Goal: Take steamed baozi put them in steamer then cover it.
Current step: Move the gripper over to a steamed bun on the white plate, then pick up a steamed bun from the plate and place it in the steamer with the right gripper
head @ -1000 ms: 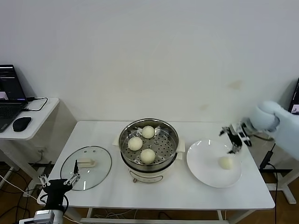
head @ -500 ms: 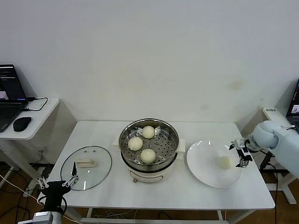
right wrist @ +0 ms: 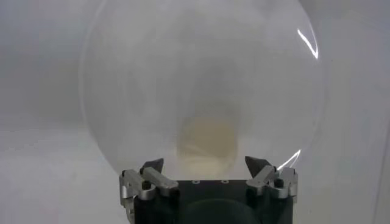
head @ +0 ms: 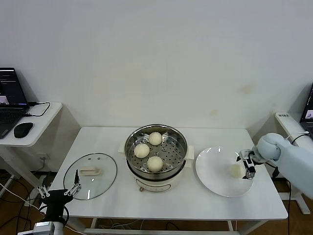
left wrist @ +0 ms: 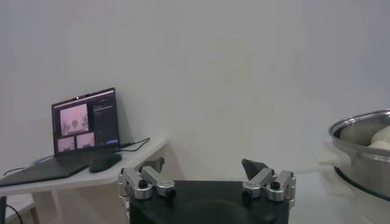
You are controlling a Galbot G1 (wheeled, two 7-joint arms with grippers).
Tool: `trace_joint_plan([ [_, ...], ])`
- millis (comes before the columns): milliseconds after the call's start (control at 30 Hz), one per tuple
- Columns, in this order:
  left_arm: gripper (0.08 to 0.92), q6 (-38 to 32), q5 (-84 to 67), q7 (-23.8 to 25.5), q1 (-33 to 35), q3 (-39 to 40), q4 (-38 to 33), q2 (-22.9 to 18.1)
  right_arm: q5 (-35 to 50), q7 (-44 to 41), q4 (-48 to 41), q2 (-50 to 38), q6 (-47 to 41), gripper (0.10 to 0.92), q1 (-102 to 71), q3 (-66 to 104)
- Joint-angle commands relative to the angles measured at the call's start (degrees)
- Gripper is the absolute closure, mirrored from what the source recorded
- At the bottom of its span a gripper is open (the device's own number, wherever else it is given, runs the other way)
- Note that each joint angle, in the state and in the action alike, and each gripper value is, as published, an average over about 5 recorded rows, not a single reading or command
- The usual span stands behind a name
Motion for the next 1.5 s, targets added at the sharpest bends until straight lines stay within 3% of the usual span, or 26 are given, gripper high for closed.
trace_joint_plan([
  [33, 0.177, 0.0, 0.0, 0.0, 0.0, 0.0, 0.2, 0.0, -0.9, 0.3, -2.3, 2.1, -0.4, 0.206, -1.1, 0.9],
  [400, 0.177, 0.0, -0.1, -0.1, -0.1, 0.0, 0.2, -0.2, -1.6, -0.2, -2.6, 2.1, -0.3, 0.347, -1.1, 1.1],
  [800, 0.177, -0.1, -0.2, -0.1, 0.0, -0.3, -0.5, -0.2, 2.0, -1.4, 1.6, -0.9, -1.3, 0.41, 5.0, -3.0],
  [1200, 0.177, 0.4, -0.5, -0.1, -0.9, 0.6, -1.0, 0.5, 19.7, -2.3, 15.5, -5.5, -9.2, 0.412, 34.7, -22.2],
  [1500, 0.177, 0.7, -0.9, -0.1, -1.8, 1.2, -1.6, 0.6, 35.3, 3.1, 19.3, 5.8, -17.7, 0.401, 52.2, -34.1],
])
